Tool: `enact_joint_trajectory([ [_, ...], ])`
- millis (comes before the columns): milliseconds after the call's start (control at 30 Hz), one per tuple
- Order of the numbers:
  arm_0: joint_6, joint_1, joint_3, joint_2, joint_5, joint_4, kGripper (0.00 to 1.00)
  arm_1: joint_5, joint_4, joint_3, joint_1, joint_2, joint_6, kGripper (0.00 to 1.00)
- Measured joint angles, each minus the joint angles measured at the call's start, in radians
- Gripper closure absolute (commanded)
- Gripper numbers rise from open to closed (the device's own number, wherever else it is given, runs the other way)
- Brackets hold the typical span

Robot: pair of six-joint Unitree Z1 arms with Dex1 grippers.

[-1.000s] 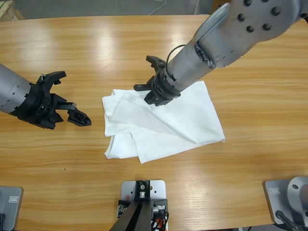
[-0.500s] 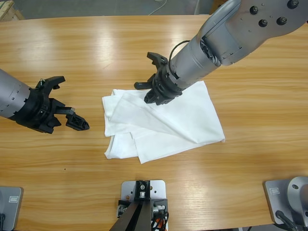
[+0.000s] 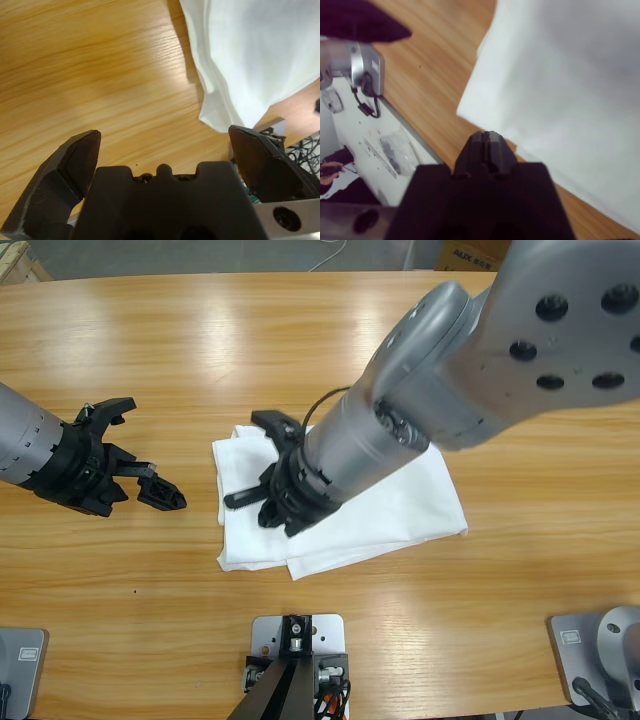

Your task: Fold clothes

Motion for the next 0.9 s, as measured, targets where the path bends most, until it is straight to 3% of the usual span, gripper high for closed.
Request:
enact_joint_trajectory([
  [233, 0.022, 0.0, 0.0, -0.011, -0.016, -0.002, 0.019, -0.113, 0.064, -0.009, 0.006, -0.117, -0.07, 1.0],
  [333, 0.07, -0.007, 0.0, -0.048, -0.065, -0.021, 0.134, -0.17, 0.133, -0.019, -0.017, -0.207, -0.116, 1.0],
  [400, 0.083, -0.036, -0.005, -0.078, -0.107, -0.041, 0.149, -0.2, 0.165, -0.014, -0.05, -0.25, -0.138, 1.0],
  [433, 0.084, -0.064, -0.013, -0.086, -0.128, -0.047, 0.201, -0.206, 0.173, -0.001, -0.077, -0.266, -0.145, 1.0],
  [533, 0.084, -0.183, -0.071, -0.089, -0.16, -0.061, 0.523, -0.209, 0.181, 0.066, -0.19, -0.29, -0.176, 1.0],
  [633, 0.047, -0.264, -0.102, -0.06, -0.164, -0.12, 0.956, -0.198, 0.178, 0.127, -0.315, -0.29, -0.236, 1.0],
  [667, 0.029, -0.276, -0.102, -0.038, -0.164, -0.147, 1.0, -0.193, 0.173, 0.141, -0.348, -0.287, -0.256, 1.0],
  [900, -0.011, -0.294, -0.1, 0.078, -0.116, -0.23, 1.0, -0.131, 0.068, 0.244, -0.452, -0.258, -0.304, 1.0],
])
